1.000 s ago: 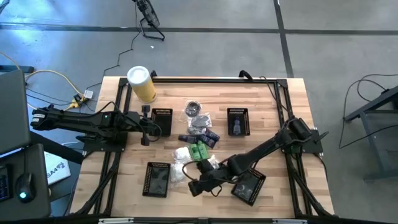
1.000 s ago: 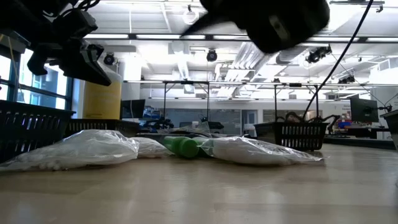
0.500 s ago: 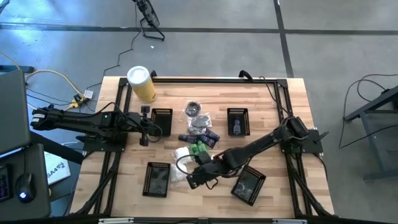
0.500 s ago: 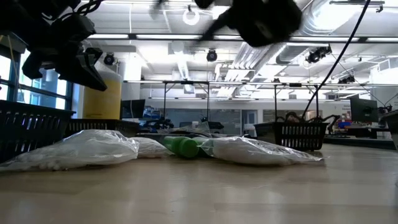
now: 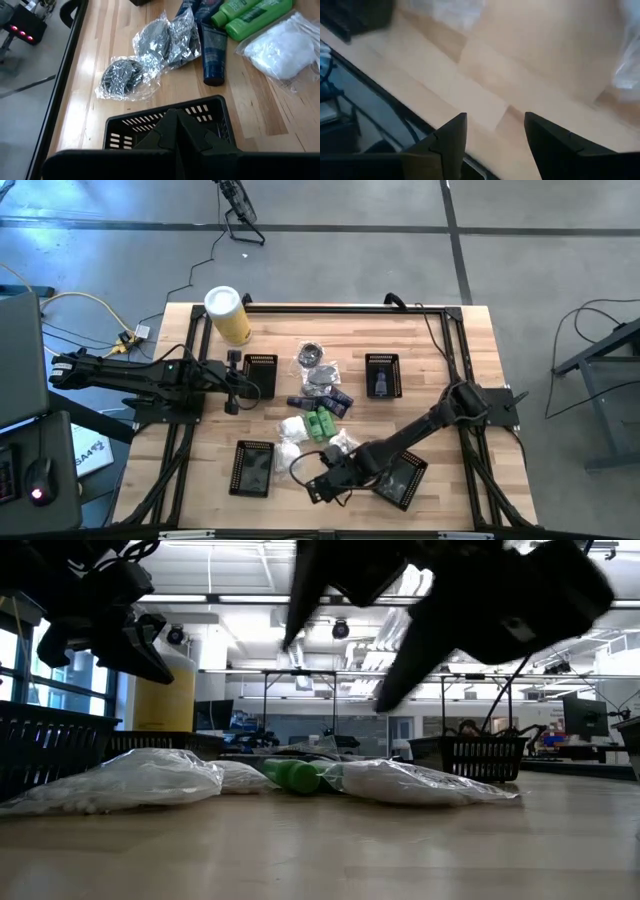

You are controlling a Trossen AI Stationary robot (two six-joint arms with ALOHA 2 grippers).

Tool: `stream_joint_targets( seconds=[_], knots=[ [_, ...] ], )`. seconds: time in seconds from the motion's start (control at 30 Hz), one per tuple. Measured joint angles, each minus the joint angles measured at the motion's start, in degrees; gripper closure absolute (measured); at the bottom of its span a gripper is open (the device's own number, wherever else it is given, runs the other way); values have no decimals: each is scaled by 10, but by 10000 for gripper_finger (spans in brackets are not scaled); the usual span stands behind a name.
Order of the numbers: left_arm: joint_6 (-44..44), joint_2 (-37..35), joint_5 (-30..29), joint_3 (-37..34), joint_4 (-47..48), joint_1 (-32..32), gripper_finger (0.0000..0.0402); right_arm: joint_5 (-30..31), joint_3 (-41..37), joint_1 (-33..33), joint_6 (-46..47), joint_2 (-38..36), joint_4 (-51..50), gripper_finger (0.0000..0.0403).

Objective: Pick & Place Travel size toiletries
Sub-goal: Put the white cotton pack into the bottom right black basket

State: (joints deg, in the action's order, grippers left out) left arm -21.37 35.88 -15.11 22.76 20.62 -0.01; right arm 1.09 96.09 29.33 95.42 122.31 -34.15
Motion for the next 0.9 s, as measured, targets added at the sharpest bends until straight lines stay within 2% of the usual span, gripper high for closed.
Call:
stream_joint_targets(
  seconds=[0.17, 0.43, 0.57, 0.7, 0.9],
  knots=[
    [2, 0, 0, 0, 1, 0, 402, -19, 0, 5, 4, 2, -56, 211],
    [2, 0, 0, 0, 1, 0, 402, -14, 0, -5, -17, 2, -173, 211],
    [2, 0, 0, 0, 1, 0, 402, -29, 0, -10, -35, 2, -173, 211],
    [2, 0, 0, 0, 1, 0, 402, -7, 0, -10, -57, 1, -151, 211],
    [2, 0, 0, 0, 1, 0, 402, 17, 0, -12, -87, 1, -188, 211]
  ],
)
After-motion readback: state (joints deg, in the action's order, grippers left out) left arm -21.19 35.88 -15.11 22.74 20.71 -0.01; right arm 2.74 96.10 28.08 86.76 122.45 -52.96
